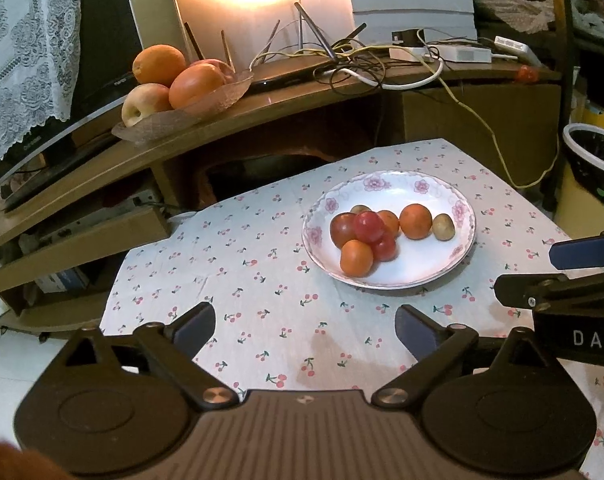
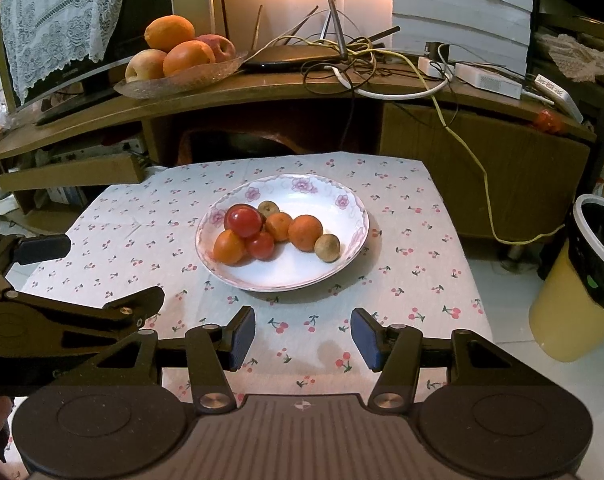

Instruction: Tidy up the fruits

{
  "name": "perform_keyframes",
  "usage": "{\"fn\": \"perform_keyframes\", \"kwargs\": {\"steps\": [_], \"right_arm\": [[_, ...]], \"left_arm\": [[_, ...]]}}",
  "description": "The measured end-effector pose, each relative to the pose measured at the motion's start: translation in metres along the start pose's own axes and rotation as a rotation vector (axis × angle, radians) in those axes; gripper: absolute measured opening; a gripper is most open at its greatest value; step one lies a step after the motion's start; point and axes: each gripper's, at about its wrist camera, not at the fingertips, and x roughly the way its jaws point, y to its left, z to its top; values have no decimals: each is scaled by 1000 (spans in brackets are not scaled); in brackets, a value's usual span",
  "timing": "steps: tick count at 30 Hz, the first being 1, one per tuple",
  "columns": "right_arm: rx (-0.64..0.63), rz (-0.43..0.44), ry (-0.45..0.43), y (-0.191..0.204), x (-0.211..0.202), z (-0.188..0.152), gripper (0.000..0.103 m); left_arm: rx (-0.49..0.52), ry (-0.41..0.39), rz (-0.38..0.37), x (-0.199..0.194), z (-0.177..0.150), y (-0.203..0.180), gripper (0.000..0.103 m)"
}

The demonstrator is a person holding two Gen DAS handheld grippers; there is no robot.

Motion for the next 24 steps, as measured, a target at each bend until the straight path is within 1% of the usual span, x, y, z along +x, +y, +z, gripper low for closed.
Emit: {"fn": "perform_keyframes", "kwargs": {"steps": [24], "right_arm": [[6, -6, 8, 6, -18, -16, 55]], "left_arm": [[-4, 31, 15, -18, -18, -5, 102]]}}
